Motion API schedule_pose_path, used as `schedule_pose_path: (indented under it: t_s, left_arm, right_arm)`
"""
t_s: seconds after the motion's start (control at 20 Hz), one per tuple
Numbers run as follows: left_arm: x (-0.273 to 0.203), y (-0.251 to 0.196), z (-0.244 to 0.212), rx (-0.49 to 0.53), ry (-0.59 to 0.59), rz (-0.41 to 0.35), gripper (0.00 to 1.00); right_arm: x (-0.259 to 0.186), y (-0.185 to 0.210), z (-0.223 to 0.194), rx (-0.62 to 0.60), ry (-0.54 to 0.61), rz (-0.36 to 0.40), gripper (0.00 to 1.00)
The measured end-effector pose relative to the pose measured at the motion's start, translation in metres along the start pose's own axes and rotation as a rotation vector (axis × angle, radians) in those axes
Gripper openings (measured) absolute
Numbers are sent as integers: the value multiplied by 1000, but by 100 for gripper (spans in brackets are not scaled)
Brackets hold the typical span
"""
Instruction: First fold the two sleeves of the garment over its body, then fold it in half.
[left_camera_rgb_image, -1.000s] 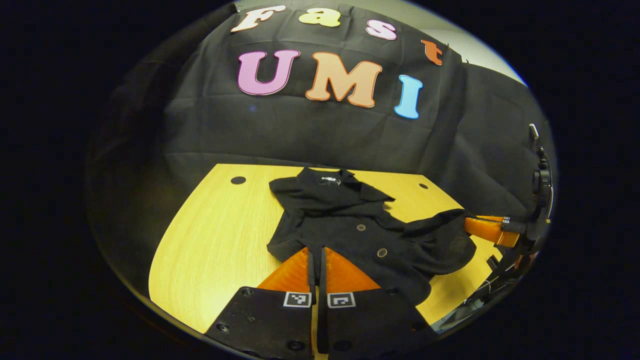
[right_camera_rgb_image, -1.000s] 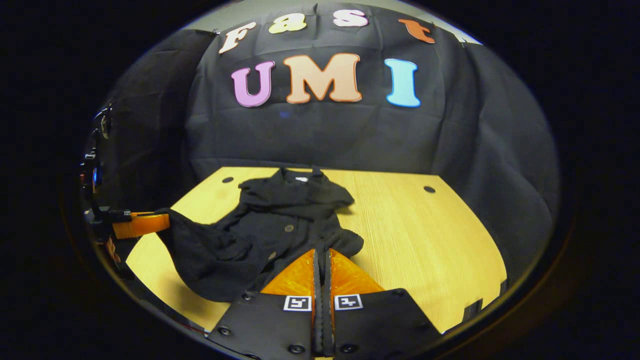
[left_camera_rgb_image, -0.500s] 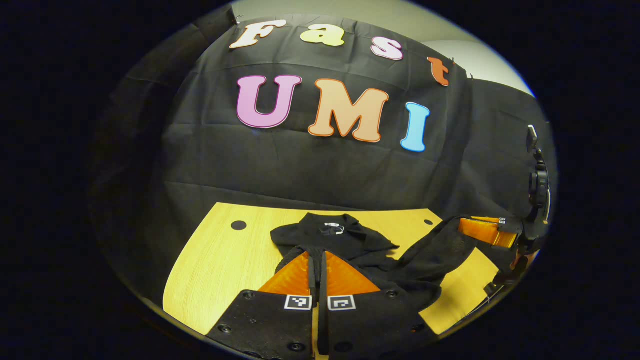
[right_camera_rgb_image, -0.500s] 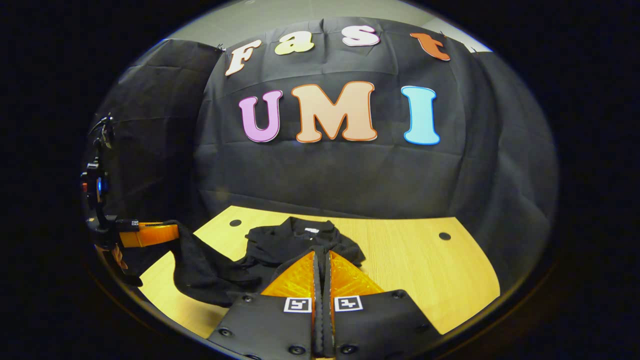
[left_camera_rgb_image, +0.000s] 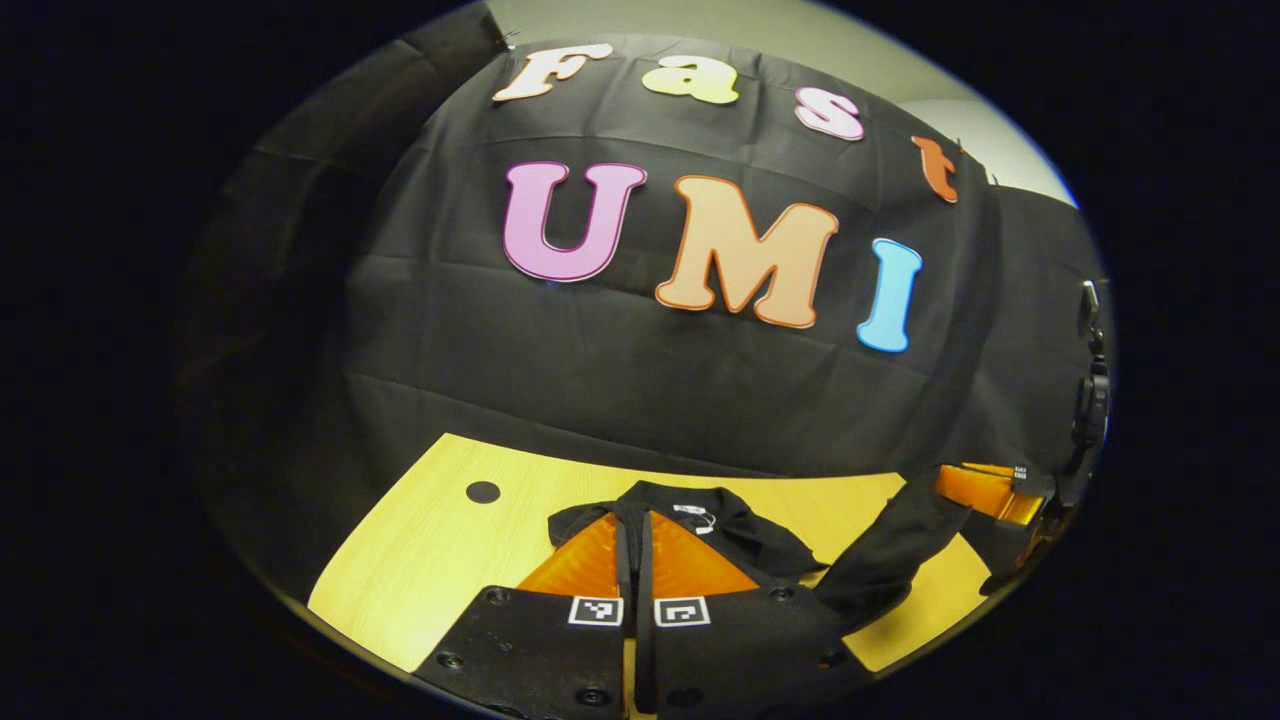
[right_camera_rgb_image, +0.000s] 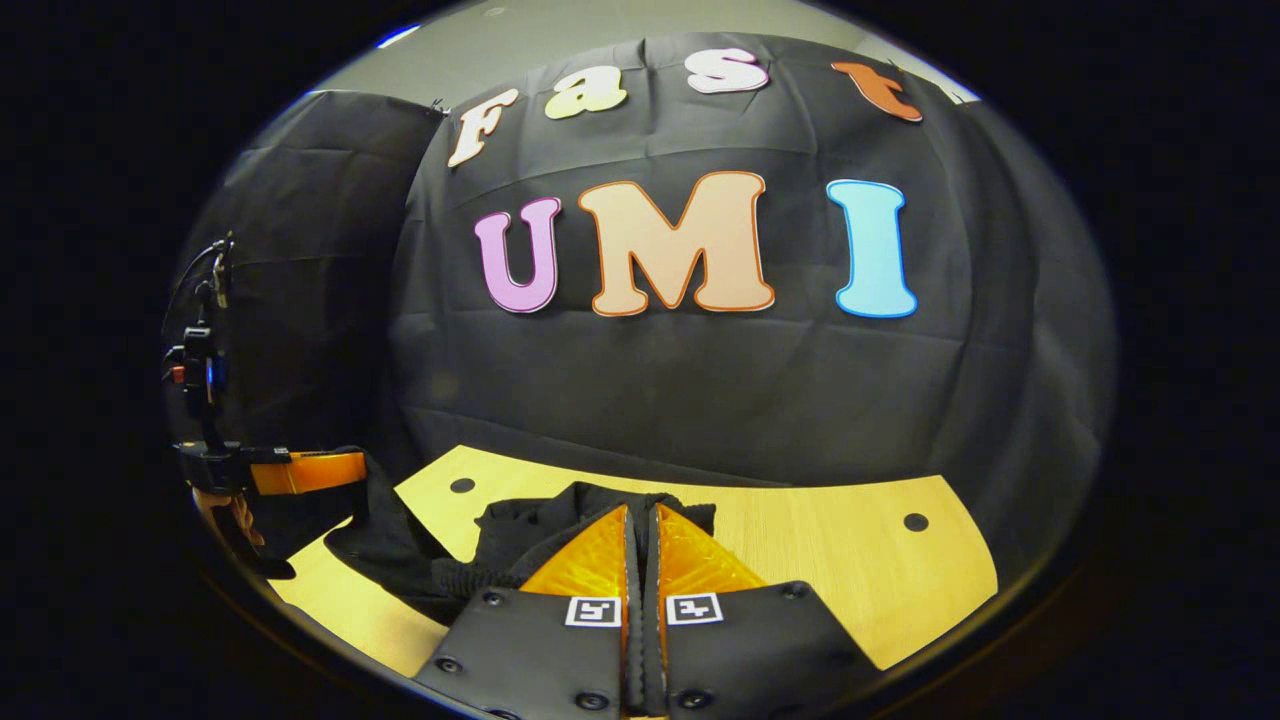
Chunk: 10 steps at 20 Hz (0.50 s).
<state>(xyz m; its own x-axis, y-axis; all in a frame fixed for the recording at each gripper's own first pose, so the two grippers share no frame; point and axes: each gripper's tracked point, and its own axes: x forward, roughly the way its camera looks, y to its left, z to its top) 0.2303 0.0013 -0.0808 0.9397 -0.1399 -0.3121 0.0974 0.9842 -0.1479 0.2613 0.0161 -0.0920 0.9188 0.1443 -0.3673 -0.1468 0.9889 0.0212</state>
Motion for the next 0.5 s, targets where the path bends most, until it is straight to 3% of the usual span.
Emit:
schedule_pose_path:
  t_s: [0.1, 0.3, 0.5]
  left_arm:
    - [20, 5, 3, -11, 1, 30, 0]
    - [68, 15, 2, -22, 4, 78, 0]
    - [117, 25, -26, -40, 53, 121, 0]
  right_arm:
    - [22, -11, 7, 6, 1, 1, 5]
    - [74, -34, 12, 10, 0, -2, 2]
    - [129, -53, -12, 48, 51, 1, 4]
